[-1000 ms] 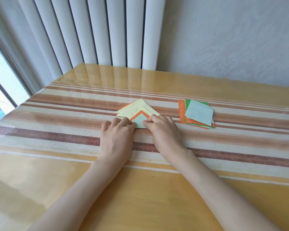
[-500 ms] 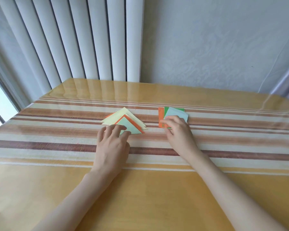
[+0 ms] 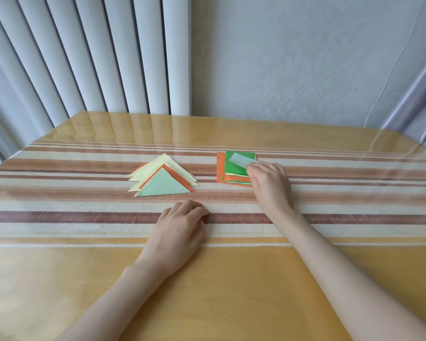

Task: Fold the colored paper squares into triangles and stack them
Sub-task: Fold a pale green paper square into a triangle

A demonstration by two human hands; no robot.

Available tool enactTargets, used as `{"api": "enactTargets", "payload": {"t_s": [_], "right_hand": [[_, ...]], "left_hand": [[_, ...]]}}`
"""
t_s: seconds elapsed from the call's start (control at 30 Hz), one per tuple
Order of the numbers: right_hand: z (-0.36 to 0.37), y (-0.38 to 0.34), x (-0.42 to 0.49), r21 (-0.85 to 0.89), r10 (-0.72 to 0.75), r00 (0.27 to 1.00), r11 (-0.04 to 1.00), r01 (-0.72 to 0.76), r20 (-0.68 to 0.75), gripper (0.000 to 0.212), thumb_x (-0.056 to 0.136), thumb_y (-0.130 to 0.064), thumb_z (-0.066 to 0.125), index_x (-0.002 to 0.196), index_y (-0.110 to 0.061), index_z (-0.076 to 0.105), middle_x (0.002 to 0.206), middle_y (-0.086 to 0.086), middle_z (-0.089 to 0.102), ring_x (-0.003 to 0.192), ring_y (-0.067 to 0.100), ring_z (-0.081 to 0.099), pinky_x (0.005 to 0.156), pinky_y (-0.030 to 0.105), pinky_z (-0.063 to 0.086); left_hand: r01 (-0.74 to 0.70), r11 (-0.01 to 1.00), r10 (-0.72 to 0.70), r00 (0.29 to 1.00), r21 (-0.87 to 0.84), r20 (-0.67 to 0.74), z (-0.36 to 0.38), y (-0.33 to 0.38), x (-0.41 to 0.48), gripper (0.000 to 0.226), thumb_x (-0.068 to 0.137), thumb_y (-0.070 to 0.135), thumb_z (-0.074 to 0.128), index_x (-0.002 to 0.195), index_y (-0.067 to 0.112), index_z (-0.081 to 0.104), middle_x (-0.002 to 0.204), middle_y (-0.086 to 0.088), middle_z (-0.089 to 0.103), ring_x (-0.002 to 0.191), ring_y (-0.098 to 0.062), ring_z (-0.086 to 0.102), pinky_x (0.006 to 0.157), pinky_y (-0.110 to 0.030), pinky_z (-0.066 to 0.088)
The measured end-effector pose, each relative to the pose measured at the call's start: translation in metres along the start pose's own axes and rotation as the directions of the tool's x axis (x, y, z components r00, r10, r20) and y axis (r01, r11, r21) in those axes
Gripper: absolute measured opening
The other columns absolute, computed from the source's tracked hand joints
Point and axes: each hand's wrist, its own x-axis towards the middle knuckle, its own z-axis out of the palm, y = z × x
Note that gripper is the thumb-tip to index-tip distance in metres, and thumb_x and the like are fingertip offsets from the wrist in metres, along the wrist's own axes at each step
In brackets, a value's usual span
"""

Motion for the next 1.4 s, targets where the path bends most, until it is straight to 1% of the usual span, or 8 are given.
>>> {"api": "enactTargets", "payload": {"t_s": [0.17, 0.27, 0.43, 0.57, 0.67, 0.9, 1.17, 1.4], "right_hand": [[-0.042, -0.022, -0.021, 0.23, 0.079, 0.953, 0.973, -0.011, -0.292, 0.025, 0.095, -0.016, 0.048, 0.09, -0.003, 0.069, 0.079, 0.005, 0.068, 0.074, 0.025, 0.059, 0.072, 0.034, 0.039], [-0.074, -0.039, -0.036, 0.663, 0.383, 0.918, 0.713, -0.227, -0.098, 0.022, 0.099, -0.015, 0.049, 0.094, -0.006, 0.068, 0.085, 0.004, 0.068, 0.081, 0.016, 0.061, 0.072, 0.028, 0.045], [-0.09, -0.052, -0.057, 0.818, 0.4, 0.867, 0.361, -0.447, 0.297, 0.017, 0.096, -0.004, 0.053, 0.093, -0.009, 0.068, 0.089, -0.003, 0.072, 0.081, -0.001, 0.064, 0.074, 0.012, 0.047], [-0.08, -0.054, -0.074, 0.715, 0.271, 0.851, 0.461, -0.526, 0.45, 0.017, 0.094, -0.006, 0.057, 0.091, -0.019, 0.068, 0.09, -0.004, 0.073, 0.081, 0.001, 0.066, 0.075, 0.015, 0.047], [-0.073, -0.054, -0.079, 0.649, 0.254, 0.848, 0.554, -0.522, 0.465, 0.02, 0.093, -0.01, 0.06, 0.088, -0.028, 0.067, 0.083, -0.009, 0.071, 0.078, 0.001, 0.065, 0.075, 0.02, 0.05], [-0.077, -0.057, -0.092, 0.475, 0.227, 0.887, 0.776, -0.414, 0.402, 0.022, 0.088, -0.011, 0.064, 0.106, -0.023, 0.067, 0.057, -0.007, 0.051, 0.06, 0.006, 0.044, 0.06, 0.019, 0.035], [-0.111, -0.052, -0.085, 0.421, -0.112, 0.657, 0.844, -0.333, 0.746, 0.054, 0.086, -0.004, 0.053, 0.134, -0.03, 0.049, 0.117, -0.031, 0.042, 0.118, -0.009, 0.03, 0.098, 0.004, 0.021], [-0.084, -0.047, -0.083, 0.541, -0.015, 0.9, 0.803, -0.249, 0.437, 0.034, 0.084, -0.001, 0.067, 0.104, -0.027, 0.066, 0.099, -0.013, 0.051, 0.104, 0.004, 0.045, 0.093, 0.007, 0.029]], "left_hand": [[0.109, 0.918, -0.177, 0.973, -0.381, -0.148, -0.014, 0.004, 0.0, 0.035, 0.095, 0.048, 0.05, 0.117, 0.023, 0.06, 0.117, 0.011, 0.054, 0.098, 0.002, 0.057, 0.082, -0.017, 0.044], [0.189, 0.732, -0.377, 0.913, -0.655, -0.157, -0.031, 0.01, 0.004, 0.031, 0.083, 0.048, 0.055, 0.111, 0.035, 0.053, 0.117, 0.019, 0.055, 0.109, 0.006, 0.054, 0.089, -0.018, 0.043], [0.252, 0.583, -0.406, 0.914, -0.773, -0.008, -0.04, 0.015, 0.003, 0.04, 0.084, 0.044, 0.058, 0.118, 0.024, 0.055, 0.116, 0.007, 0.064, 0.097, -0.006, 0.066, 0.086, -0.029, 0.053], [0.19, 0.772, -0.24, 0.971, -0.606, -0.001, -0.033, 0.012, -0.015, 0.011, 0.093, 0.037, 0.06, 0.103, 0.032, 0.06, 0.114, 0.013, 0.06, 0.098, -0.002, 0.062, 0.082, -0.024, 0.052], [0.05, 0.891, -0.02, 0.997, -0.451, 0.07, -0.032, 0.008, -0.027, 0.026, 0.091, 0.043, 0.052, 0.106, 0.028, 0.067, 0.117, 0.024, 0.056, 0.109, 0.002, 0.055, 0.088, -0.01, 0.042], [-0.226, 0.973, 0.231, 0.958, -0.049, 0.168, -0.023, 0.01, -0.038, 0.046, 0.093, 0.059, 0.038, 0.118, 0.031, 0.065, 0.126, 0.019, 0.058, 0.116, -0.002, 0.048, 0.099, -0.023, 0.028], [-0.25, 0.966, 0.256, 0.96, -0.06, 0.117, -0.019, -0.002, -0.033, 0.038, 0.099, 0.038, 0.033, 0.119, 0.031, 0.064, 0.131, 0.015, 0.058, 0.126, -0.012, 0.045, 0.101, -0.035, 0.031], [-0.241, 0.964, 0.251, 0.964, -0.116, 0.083, -0.023, 0.0, -0.034, 0.028, 0.092, 0.031, 0.043, 0.104, 0.031, 0.069, 0.106, 0.015, 0.057, 0.093, -0.008, 0.052, 0.083, -0.033, 0.042]]}}
